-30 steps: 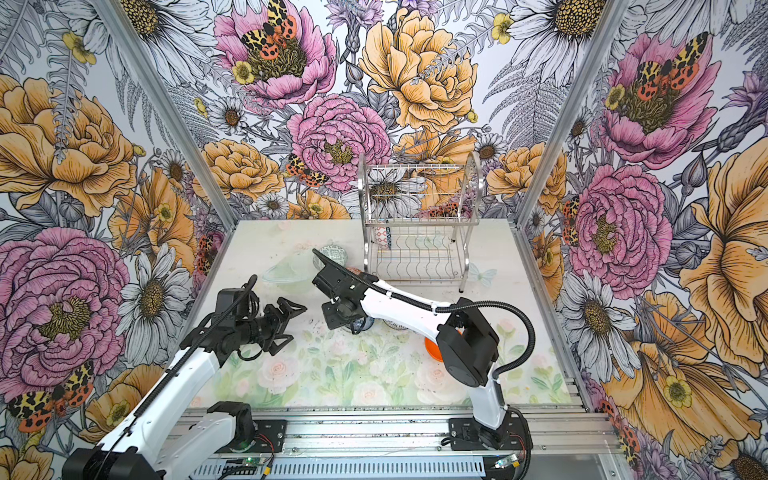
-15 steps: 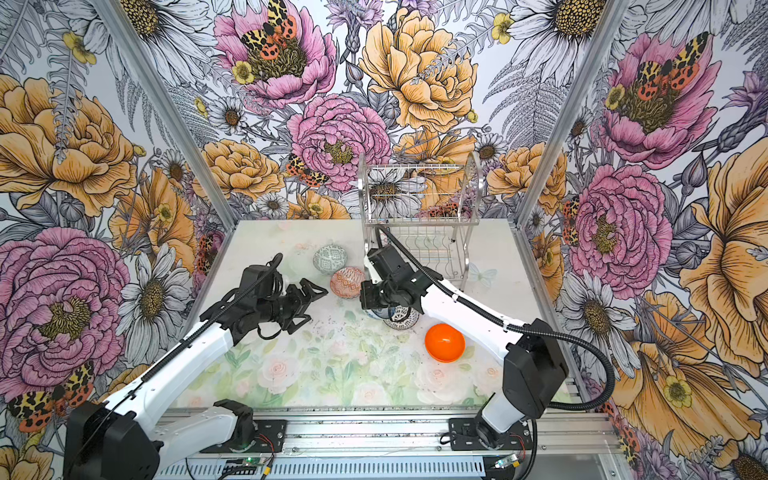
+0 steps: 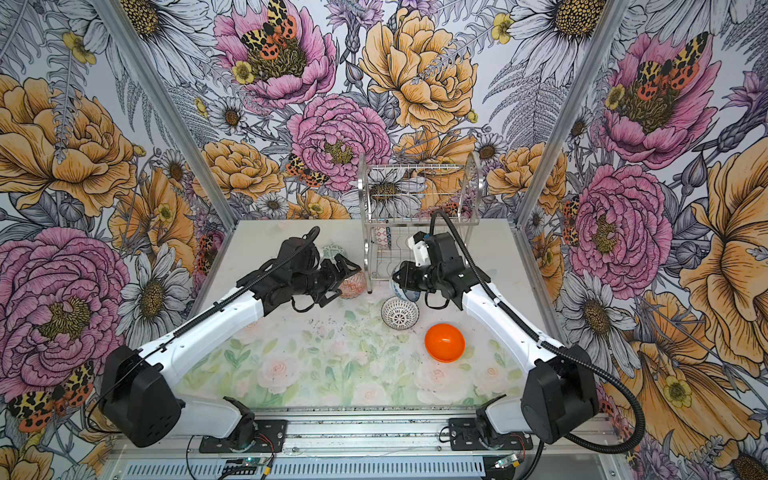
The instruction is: Load the bowls into the dish rack
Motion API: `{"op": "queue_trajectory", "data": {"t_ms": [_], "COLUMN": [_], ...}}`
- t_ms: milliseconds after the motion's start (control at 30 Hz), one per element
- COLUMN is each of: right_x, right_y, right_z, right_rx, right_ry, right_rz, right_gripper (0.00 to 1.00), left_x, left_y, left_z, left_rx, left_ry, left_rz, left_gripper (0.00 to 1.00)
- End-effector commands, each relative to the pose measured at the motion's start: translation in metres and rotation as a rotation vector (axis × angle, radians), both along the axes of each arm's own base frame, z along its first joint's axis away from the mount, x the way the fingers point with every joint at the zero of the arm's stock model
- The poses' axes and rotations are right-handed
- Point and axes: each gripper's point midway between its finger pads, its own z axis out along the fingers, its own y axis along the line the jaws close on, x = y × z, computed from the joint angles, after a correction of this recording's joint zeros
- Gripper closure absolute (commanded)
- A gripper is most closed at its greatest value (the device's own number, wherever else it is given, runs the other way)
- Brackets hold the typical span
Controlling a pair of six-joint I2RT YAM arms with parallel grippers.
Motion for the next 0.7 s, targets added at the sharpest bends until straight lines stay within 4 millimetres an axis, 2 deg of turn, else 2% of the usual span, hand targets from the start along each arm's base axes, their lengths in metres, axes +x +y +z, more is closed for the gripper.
{"op": "queue_trajectory", "data": {"t_ms": [0, 267, 533, 667], "right_x": [0.009, 0.026, 0.037, 0.042], "right_y": [0.004, -0.002, -0.005, -0.006], "right_z": [0.032, 0.027, 0.029, 0.02], "right_rx": [0.098, 0.135, 0.149, 0.166], "right_ry": [-0.104, -0.103, -0.119, -0.124], "right_rz": [0.059, 0.056, 0.021, 0.006], "right_gripper": [1.0, 1.0, 1.0, 1.0], "left_x": [0.009, 0.015, 0.026, 0.032], "left_y": [-0.012, -0.021, -0.021, -0.021], "left_z": [0.012, 0.019, 0.013, 0.01], "left_rx": [0.002, 0.016, 0.043, 0.073], "left_ry": [-0.043, -0.085, -0.113, -0.145], "left_rz": [0.005, -0.037, -0.095, -0.128], "left_gripper": [0.02, 0.01, 0.01, 0.01]}}
